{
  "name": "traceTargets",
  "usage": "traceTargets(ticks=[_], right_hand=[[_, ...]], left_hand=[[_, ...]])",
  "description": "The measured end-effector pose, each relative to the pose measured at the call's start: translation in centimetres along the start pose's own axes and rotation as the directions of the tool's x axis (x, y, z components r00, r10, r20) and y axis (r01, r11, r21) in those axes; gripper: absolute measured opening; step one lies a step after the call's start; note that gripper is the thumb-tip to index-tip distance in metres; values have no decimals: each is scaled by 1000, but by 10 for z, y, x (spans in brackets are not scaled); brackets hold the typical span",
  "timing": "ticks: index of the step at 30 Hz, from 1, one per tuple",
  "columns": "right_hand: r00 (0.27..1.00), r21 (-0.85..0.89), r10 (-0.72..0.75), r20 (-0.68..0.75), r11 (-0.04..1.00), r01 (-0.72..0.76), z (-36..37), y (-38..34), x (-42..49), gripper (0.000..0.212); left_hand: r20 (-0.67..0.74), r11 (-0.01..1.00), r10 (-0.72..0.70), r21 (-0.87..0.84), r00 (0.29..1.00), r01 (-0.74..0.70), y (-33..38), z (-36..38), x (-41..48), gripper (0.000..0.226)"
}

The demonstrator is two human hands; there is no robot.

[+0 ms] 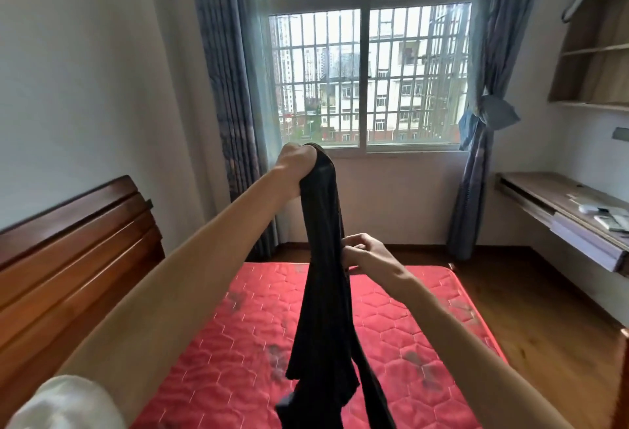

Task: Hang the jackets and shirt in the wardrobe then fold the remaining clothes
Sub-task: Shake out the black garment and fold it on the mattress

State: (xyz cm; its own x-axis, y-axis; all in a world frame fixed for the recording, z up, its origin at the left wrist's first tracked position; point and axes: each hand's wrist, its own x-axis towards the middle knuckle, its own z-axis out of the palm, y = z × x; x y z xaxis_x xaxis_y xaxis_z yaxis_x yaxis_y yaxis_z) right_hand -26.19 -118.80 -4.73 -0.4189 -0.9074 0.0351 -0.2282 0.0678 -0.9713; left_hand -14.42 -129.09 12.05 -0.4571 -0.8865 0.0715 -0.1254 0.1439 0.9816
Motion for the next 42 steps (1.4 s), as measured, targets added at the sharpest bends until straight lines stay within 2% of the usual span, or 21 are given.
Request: traceTargets(ticks=[1, 3, 5, 8, 10, 14, 16, 18, 20, 23, 24, 26, 29, 31, 33, 35, 37, 40, 41, 42], right_hand=[[997, -24, -3, 79, 1000, 5, 8, 2, 1, 46], [992, -96, -40, 121, 994, 52, 26, 8, 4, 47], [992, -148, -88, 85, 984, 100, 44, 16, 10, 43], [980, -379, -193, -36, 910, 166, 56, 23, 18, 23], [967, -490, -225, -121, 861, 139, 44, 31, 23, 11], [937, -651, -208, -280, 759, -26, -12, 39, 29, 16], [908, -729, -276, -315, 683, -45, -30, 34, 32, 17], [887, -824, -339, -313, 561, -77, -41, 28, 33, 18], [879, -832, -291, -378, 523, -185, -61, 26, 34, 20], [840, -692, -66, -538, 604, -395, -111, 35, 31, 22], [823, -634, 1, -568, 637, -438, -127, 36, 27, 23], [816, -565, 60, -575, 693, -448, -148, 27, 21, 22], [824, -501, 69, -562, 764, -406, -163, 5, 20, 18], [818, -429, 44, -574, 835, -345, -173, -2, 28, 19], [829, -368, 47, -557, 881, -297, -177, -4, 33, 21], [830, -308, 34, -557, 919, -245, -170, -11, 32, 21], [840, -263, 5, -543, 949, -176, -157, -20, 28, 22], [850, -216, -23, -527, 971, -108, -137, -37, 24, 22], [855, -218, -36, -518, 972, -91, -131, -43, 23, 22], [859, -213, -42, -510, 974, -79, -125, -50, 21, 24]], left_hand=[[-8, 1000, -1, -1, 1000, 1, 0, -4, -1, 25], [-4, 1000, -4, 8, 1000, 4, -1, -11, -2, 25], [7, 999, -1, 41, 1000, 1, -5, -19, -2, 23], [-45, 994, 10, 109, 999, -5, -7, -38, -4, 22], [-123, 984, 41, 175, 992, -19, -14, -66, -3, 21], [-186, 970, 57, 241, 981, -11, -40, -130, 10, 39], [-235, 960, 41, 280, 971, 27, -50, -141, 7, 34], [-345, 952, 32, 297, 938, 76, -53, -148, 6, 27], [-464, 976, 23, 202, 885, 80, -50, -163, 10, 24], [-610, 988, 7, 127, 793, 89, -41, -206, 14, 35], [-603, 990, -9, 105, 798, 91, -39, -217, 13, 31], [-505, 983, -43, 132, 862, 126, -41, -229, 12, 23], [-384, 897, -68, 381, 921, 225, -45, -227, 9, 23], [-241, 811, -48, 557, 969, 178, -47, -224, 7, 22], [-10, 759, -77, 648, 997, 65, -48, -219, 4, 10], [196, 767, -182, 641, 964, 14, -49, -207, -2, 18], [330, 782, -265, 623, 906, 2, -52, -188, -7, 30], [393, 824, -272, 566, 878, 2, -58, -171, -4, 22], [373, 819, -267, 573, 889, 6, -60, -168, -3, 15], [329, 789, -260, 614, 908, 4, -62, -165, -1, 19]])
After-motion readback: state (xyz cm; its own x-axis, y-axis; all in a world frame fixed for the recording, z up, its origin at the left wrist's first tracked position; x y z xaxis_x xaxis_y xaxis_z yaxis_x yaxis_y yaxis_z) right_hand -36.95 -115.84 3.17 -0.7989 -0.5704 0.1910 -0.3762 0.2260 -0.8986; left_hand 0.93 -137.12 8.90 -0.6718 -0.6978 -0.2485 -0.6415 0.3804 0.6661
